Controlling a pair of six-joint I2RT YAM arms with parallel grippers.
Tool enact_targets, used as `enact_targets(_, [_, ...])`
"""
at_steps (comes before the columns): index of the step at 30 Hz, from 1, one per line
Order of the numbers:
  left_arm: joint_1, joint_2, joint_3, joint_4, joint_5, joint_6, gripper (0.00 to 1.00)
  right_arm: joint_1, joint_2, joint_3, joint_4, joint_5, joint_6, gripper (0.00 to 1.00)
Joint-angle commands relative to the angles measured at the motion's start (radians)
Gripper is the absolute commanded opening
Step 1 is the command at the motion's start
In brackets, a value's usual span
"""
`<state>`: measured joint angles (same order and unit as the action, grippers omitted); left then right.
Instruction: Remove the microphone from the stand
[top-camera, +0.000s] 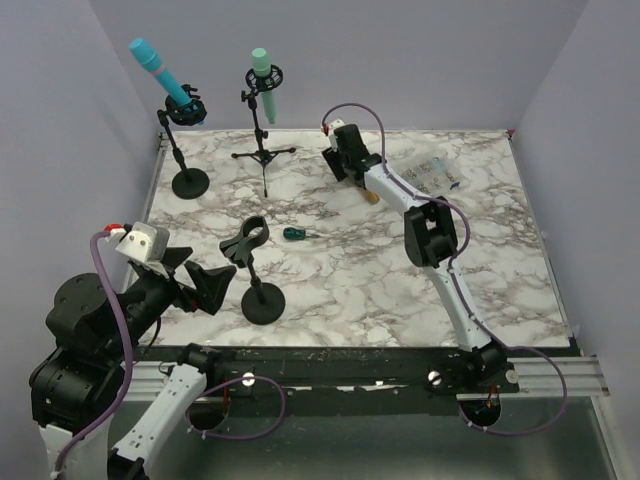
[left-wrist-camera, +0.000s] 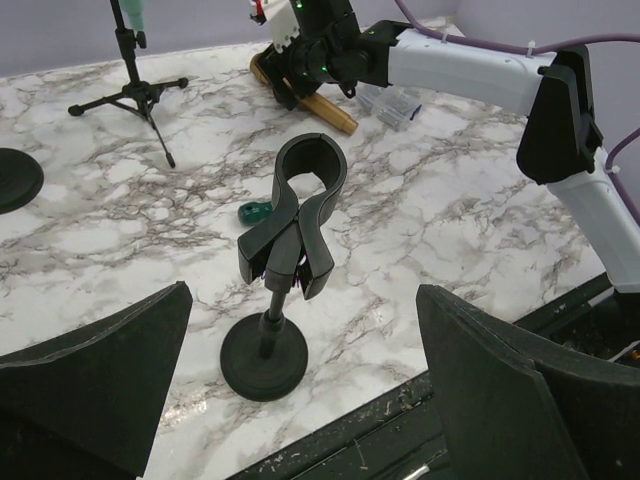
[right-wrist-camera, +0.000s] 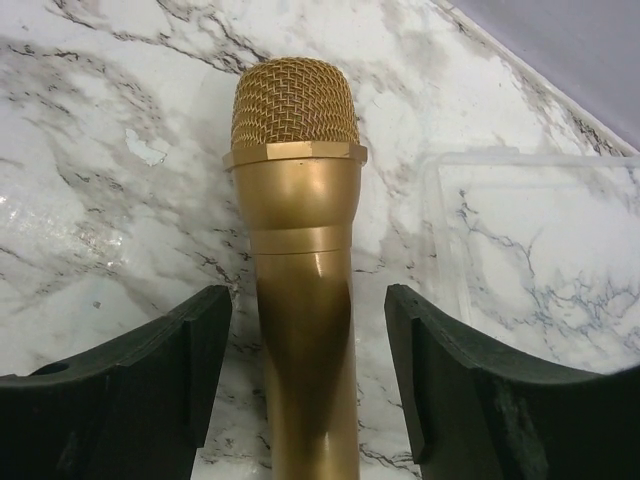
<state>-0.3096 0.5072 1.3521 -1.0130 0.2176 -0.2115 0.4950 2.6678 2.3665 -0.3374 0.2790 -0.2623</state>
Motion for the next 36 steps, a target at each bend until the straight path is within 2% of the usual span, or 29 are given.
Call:
enact_targets(1, [-0.002,-0.017,0.030,-0.017,0.020,-0.040,0.99,0.001,0.029,-0.006,-0.077,-0.067,0.018,0.73])
enact_targets(5, [-0.002,-0.012,0.036,-0.006,0.044,-0.062,0.99,0.001,0.007,0.004,-0.096,-0.080,0.019,0.82])
enact_targets(9, [-0.002,-0.012,0.038,0.001,0.055,-0.079,0.99,0.000,-0.034,0.038,-0.124,-0.085,0.034,0.99])
enact_targets(14, [-0.002,-0.007,0.045,0.004,0.055,-0.103,0.99,0.004,-0.165,0.046,-0.136,-0.084,0.089,1.00])
enact_targets(18, [-0.002,0.012,0.048,-0.002,0.053,-0.132,0.99,0.009,-0.334,-0.008,-0.160,-0.104,0.210,1.00])
enact_targets(20, [-0.002,0.030,0.044,-0.009,0.041,-0.159,0.99,0.009,-0.465,-0.114,-0.146,-0.162,0.311,1.00])
enact_targets(23, [-0.002,0.055,0.035,-0.009,0.018,-0.214,0.99,0.010,-0.682,-0.415,-0.046,-0.318,0.499,1.00])
enact_targets(26, [-0.002,0.081,0.034,-0.005,0.004,-0.248,0.98,0.011,-0.915,-0.750,0.171,-0.553,0.739,1.00])
enact_targets(28, [-0.002,0.091,0.032,0.005,0.001,-0.269,0.98,0.023,-1.035,-0.970,0.334,-0.658,0.936,1.00])
enact_targets(30, [-0.002,0.091,0.016,0.020,-0.003,-0.288,0.98,0.061,-1.130,-1.118,0.517,-0.743,1.115,1.00])
enact_targets(32, [-0.002,0.087,-0.003,0.038,-0.018,-0.301,0.98,0.123,-1.208,-1.189,0.600,-0.759,1.238,1.00])
enact_targets(36, [0.000,0.088,-0.034,0.077,-0.064,-0.327,0.98,0.334,-1.349,-1.220,0.534,-0.551,1.307,0.99])
